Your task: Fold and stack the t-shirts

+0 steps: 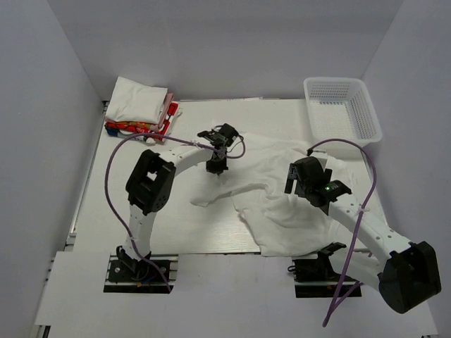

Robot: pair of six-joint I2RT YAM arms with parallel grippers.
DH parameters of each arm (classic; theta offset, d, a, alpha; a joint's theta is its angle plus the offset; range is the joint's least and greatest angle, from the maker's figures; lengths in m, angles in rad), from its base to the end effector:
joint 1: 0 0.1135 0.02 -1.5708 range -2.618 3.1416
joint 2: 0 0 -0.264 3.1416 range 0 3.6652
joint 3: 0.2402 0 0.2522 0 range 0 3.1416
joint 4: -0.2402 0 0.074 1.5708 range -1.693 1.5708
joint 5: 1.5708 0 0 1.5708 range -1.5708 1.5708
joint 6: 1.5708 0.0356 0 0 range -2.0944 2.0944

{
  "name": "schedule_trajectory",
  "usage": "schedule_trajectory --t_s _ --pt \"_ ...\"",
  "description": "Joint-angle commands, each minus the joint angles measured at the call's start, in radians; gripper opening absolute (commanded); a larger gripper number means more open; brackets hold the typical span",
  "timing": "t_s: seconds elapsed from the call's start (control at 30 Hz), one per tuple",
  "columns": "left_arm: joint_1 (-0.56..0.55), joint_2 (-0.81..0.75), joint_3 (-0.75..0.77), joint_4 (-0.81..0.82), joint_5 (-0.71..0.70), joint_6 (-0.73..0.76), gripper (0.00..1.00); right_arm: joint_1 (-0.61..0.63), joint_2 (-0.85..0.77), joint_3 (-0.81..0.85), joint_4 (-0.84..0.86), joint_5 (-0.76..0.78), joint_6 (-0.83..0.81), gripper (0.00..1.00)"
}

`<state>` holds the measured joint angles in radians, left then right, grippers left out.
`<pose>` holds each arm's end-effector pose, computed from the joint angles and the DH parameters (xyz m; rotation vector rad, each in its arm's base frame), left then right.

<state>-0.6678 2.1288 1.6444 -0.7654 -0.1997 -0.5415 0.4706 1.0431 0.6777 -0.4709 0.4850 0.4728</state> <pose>0.3490 -0.2662 0.1731 0.1298 2.7627 -0.0266 0.1929 0.0795 0.2318 0.2194 2.2787 -0.1038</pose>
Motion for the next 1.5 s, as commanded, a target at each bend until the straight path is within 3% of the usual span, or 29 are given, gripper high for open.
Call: schedule_trajectory --t_s 0.0,0.17,0.23,0.3,0.33,0.37,0.4,0.57,0.77,0.93,1.03,1.37,1.47 --pt "0.06 -0.188 -0.121 -0.133 -0.288 -0.133 0.0 -0.006 0.02 -0.007 0.034 -0.023 -0.019 0.9" --pt "0.134 -0.363 -0.375 -0.25 -0.357 -0.317 0.0 -0.001 0.037 -0.009 0.135 -0.166 -0.088 0.9" --pt "0.165 -0.466 -0.454 -0.294 -0.348 -0.382 0.1 -0.003 0.052 -0.007 0.196 -0.195 -0.094 0.9" --pt "0.183 -0.532 -0.546 -0.33 -0.348 -0.408 0.35 0.0 0.076 0.008 0.216 -0.213 -0.105 0.9" --pt "0.195 -0.587 -0.566 -0.348 -0.348 -0.437 0.66 0.002 0.101 0.023 0.224 -0.214 -0.114 0.9" --pt "0.195 -0.608 -0.578 -0.368 -0.359 -0.452 0.89 0.0 0.113 0.035 0.224 -0.214 -0.114 0.9" --pt "0.195 -0.622 -0.578 -0.399 -0.369 -0.465 1.0 0.0 0.142 0.055 0.221 -0.217 -0.125 0.9" --pt "0.206 -0.595 -0.428 -0.39 -0.417 -0.425 1.0 -0.003 0.29 0.154 0.225 -0.215 -0.131 0.9" --pt "0.305 -0.373 -0.232 -0.321 -0.48 -0.335 1.0 -0.012 0.492 0.367 0.232 -0.079 -0.184 0.9" --pt "0.402 -0.261 -0.181 -0.184 -0.403 -0.227 1.0 -0.041 0.666 0.555 0.247 -0.112 -0.207 0.9" --pt "0.454 -0.192 -0.135 -0.134 -0.391 -0.198 1.0 -0.058 0.767 0.664 0.262 -0.138 -0.308 0.9" --pt "0.553 -0.07 -0.124 0.132 -0.254 -0.021 1.0 -0.141 1.116 1.045 0.107 -0.152 -0.35 0.9" --pt "0.571 -0.034 -0.1 0.146 -0.227 -0.011 0.91 -0.153 1.184 1.131 0.063 -0.169 -0.347 0.9"
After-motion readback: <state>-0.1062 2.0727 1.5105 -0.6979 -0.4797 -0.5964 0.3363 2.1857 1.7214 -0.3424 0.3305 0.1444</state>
